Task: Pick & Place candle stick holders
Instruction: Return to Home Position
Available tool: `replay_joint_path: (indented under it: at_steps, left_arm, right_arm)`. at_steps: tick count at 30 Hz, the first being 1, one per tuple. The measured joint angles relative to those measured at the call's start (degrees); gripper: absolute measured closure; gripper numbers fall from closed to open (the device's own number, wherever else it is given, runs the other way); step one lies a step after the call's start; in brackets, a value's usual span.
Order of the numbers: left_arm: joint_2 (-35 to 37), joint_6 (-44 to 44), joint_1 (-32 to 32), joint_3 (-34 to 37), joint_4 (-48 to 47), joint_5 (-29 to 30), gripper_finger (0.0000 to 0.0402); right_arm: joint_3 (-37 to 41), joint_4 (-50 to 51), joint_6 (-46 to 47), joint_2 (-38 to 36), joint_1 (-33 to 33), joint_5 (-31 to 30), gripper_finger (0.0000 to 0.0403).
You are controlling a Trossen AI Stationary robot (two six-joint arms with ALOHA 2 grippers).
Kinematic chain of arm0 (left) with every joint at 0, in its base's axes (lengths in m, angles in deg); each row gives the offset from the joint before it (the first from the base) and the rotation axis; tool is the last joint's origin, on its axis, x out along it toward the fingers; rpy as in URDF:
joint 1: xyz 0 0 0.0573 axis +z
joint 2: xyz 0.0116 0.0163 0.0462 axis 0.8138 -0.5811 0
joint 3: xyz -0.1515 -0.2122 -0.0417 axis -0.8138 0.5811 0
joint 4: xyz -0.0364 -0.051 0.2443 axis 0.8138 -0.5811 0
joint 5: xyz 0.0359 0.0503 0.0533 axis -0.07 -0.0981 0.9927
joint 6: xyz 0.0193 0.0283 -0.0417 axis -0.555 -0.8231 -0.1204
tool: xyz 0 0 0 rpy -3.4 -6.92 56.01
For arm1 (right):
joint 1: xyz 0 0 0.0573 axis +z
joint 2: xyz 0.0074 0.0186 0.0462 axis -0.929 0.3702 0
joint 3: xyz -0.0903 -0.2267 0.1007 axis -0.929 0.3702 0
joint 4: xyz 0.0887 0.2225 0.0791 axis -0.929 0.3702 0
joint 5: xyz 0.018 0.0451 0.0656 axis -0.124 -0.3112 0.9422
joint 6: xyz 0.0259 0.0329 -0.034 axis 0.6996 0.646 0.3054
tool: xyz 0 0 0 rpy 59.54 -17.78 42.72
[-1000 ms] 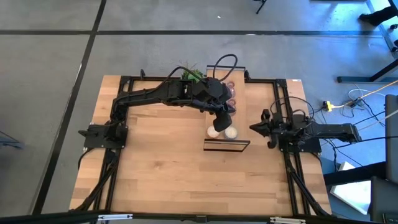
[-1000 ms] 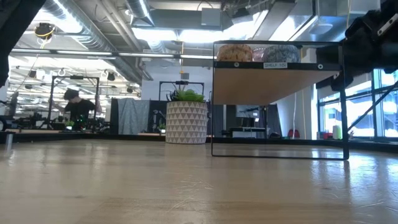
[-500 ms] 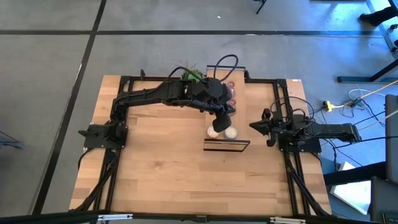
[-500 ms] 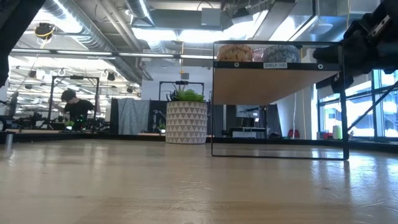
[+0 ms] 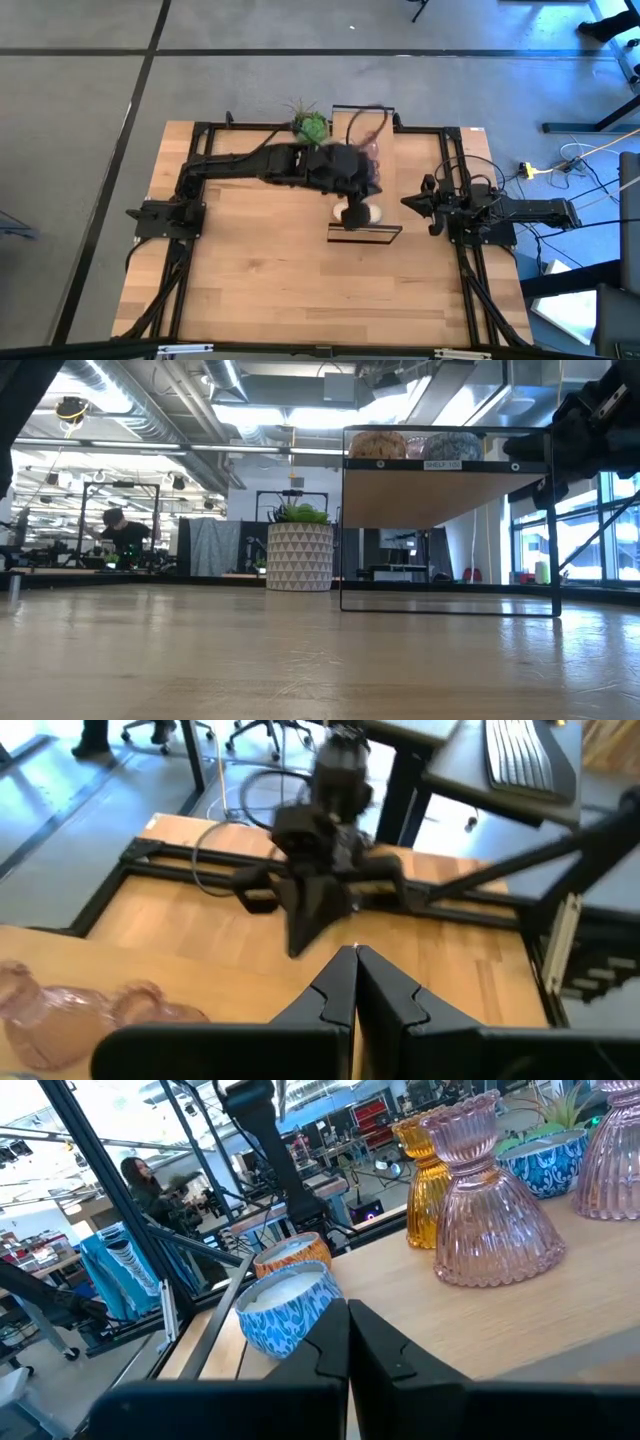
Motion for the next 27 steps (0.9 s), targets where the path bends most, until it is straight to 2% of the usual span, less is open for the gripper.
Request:
replay_joint_path:
  at_steps: [6, 11, 13, 15, 19, 22, 27]
  left_arm:
    - [0.5, -3.0, -3.6, 2.9, -2.3, 2.8, 0.0400]
    - [6.4, -5.1, -4.5, 11.6, 0.1, 1.1, 0.0400]
    - [11.3, -6.3, -4.9, 18.3, 3.1, 1.0, 0.0400]
    - [17.1, -6.9, -5.1, 27.9, 9.5, 0.6, 0.0400]
    - [27.8, -3.3, -5.1, 50.1, 30.4, -5.9, 0.0400]
    - [34.5, 0.7, -3.9, 63.9, 43.8, -10.1, 0.0400]
    - [45.7, 3.2, -0.2, 83.2, 55.9, -12.4, 0.0400]
  right_arm:
    - [0.0, 0.0, 0.0, 0.0, 0.0, 0.0, 0.0402]
    - [0.0, 0.0, 0.0, 0.0, 0.0, 0.0, 0.0402]
    - [0.0, 0.0, 0.0, 0.0, 0.0, 0.0, 0.0402]
    - [0.0, 0.0, 0.0, 0.0, 0.0, 0.0, 0.0402]
    - [0.0, 0.0, 0.0, 0.0, 0.0, 0.0, 0.0402]
    - [0.0, 0.0, 0.0, 0.0, 0.0, 0.0, 0.0402]
    - [0.0, 0.0, 0.0, 0.0, 0.0, 0.0, 0.0402]
